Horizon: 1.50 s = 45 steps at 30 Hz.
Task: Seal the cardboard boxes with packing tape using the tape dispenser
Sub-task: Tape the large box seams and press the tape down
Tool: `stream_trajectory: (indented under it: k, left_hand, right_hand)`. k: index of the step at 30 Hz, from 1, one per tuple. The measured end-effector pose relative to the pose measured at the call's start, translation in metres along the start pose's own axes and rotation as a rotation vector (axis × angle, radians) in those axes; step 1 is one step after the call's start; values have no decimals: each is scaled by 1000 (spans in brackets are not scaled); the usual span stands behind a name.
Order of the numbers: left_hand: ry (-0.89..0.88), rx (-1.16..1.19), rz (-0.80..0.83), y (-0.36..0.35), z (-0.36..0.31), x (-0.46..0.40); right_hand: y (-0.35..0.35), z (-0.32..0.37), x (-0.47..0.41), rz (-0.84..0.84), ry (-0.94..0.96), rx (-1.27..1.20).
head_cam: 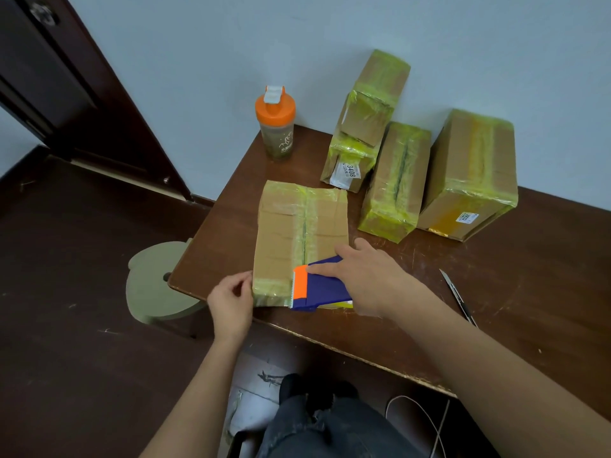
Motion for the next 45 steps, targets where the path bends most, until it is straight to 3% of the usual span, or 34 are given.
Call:
stream_trajectory:
  k: [2,3,6,9,12,19,38,42,45]
  left_hand:
    - [141,-64,107,-4,15,4]
    - [167,-70,85,-3,20,7]
    - [142,52,-64,2,11,14]
    - [109,69,40,-10,-8,12]
    - [197,119,125,-17,-7,7]
    - [321,237,39,-20,-7,7]
    - [326,208,-22,-27,-8,12]
    - [273,111,-6,-29,-8,13]
    - [150,-85,16,-30,-9,15]
  right_hand:
    - [1,2,0,-2,9,2]
    - [2,4,0,-7,13,8]
    - [1,5,-1,-30,0,0]
    - [1,4,-3,-31,2,-3]
    - [3,7,-3,-6,-18,19]
    - [1,-3,4,-12,41,-8]
    - [-42,-62,29,-46,53,-108]
    - [-52,-62,27,-24,58,-157]
    - [-54,-63,26,-23,57,-176]
Point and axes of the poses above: each hand's wrist, its own x-axis away from the middle knuckle, its own y-axis out of the back of the hand, z = x × y, the point moved 4 cm from there along -x, towards the middle knuckle, and after that the axes turned 12 degrees about x, right-handed, at the moved point
